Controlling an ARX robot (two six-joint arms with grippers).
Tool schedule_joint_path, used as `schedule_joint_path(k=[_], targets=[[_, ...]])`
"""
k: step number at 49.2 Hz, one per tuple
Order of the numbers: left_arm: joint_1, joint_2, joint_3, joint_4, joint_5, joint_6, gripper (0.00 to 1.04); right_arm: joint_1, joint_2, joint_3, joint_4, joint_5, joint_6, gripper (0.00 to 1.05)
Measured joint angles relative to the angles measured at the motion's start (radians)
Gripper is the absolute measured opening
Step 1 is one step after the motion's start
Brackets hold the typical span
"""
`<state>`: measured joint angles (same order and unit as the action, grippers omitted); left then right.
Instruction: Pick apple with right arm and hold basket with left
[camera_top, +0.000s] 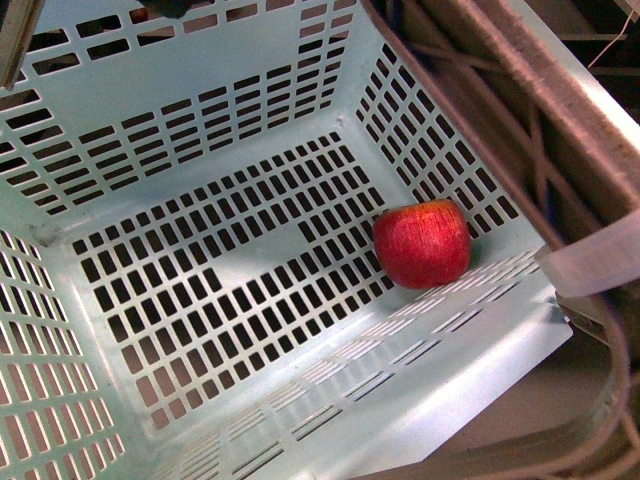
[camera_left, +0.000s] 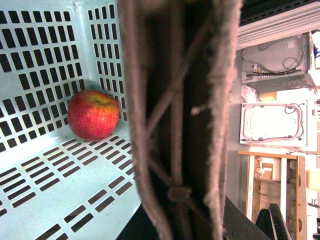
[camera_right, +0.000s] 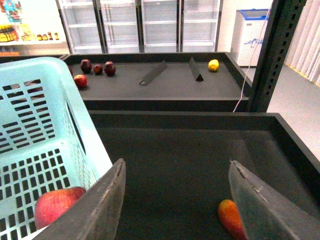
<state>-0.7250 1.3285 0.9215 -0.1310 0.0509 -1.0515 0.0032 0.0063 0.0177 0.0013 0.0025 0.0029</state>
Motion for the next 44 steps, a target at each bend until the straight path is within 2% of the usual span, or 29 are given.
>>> schedule_joint_path(k=[9, 11, 17, 22, 25, 34, 44], targets=[[0.000, 0.000, 0.000, 0.000, 0.000, 0.000, 0.06, 0.000, 0.000, 0.000, 0.000, 0.000, 0.000, 0.94], [0.000, 0.000, 0.000, 0.000, 0.000, 0.000, 0.06, 0.000, 0.000, 0.000, 0.000, 0.000, 0.000, 0.97], [-0.001, 0.000, 0.000, 0.000, -0.009, -0.005, 0.06, 0.000, 0.000, 0.000, 0.000, 0.000, 0.000, 0.96], [0.007, 0.004, 0.003, -0.007, -0.136, -0.137, 0.06, 0.000, 0.000, 0.000, 0.000, 0.000, 0.000, 0.96], [0.032, 0.016, 0.006, -0.006, -0.163, -0.189, 0.06, 0.000, 0.000, 0.000, 0.000, 0.000, 0.000, 0.96], [0.196, 0.007, -0.024, 0.041, -0.106, -0.287, 0.06, 0.000, 0.000, 0.000, 0.000, 0.000, 0.000, 0.96], [0.400, -0.020, -0.140, 0.110, -0.116, -0.405, 0.06, 0.000, 0.000, 0.000, 0.000, 0.000, 0.000, 0.96]])
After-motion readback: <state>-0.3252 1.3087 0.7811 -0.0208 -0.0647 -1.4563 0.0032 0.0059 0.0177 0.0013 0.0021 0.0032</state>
